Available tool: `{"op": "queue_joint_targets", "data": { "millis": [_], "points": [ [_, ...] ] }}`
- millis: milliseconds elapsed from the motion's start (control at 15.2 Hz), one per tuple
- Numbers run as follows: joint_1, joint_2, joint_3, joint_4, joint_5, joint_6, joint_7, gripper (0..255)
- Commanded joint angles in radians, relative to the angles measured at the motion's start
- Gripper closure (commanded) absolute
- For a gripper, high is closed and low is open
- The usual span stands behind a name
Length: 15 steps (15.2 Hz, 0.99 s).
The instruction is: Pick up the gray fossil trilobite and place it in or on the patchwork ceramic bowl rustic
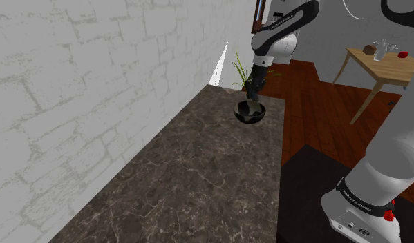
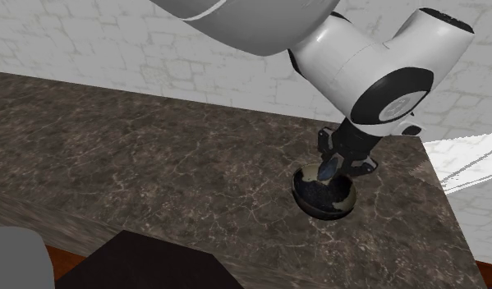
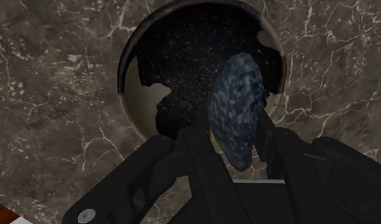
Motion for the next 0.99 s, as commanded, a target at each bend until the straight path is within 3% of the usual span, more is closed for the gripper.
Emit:
{"op": "queue_joint_targets", "data": {
  "millis": [0, 330, 858, 924],
  "points": [
    [0.001, 0.014, 0.002, -0.011, 0.004, 0.026, -0.004, 255],
    [0.000, 0.058, 0.005, -0.035, 0.016, 0.092, -0.018, 255],
    [0.000, 0.058, 0.005, -0.035, 0.016, 0.092, -0.018, 255],
    [0.000, 0.058, 0.005, -0.035, 0.016, 0.092, -0.018, 0]
  ]
}}
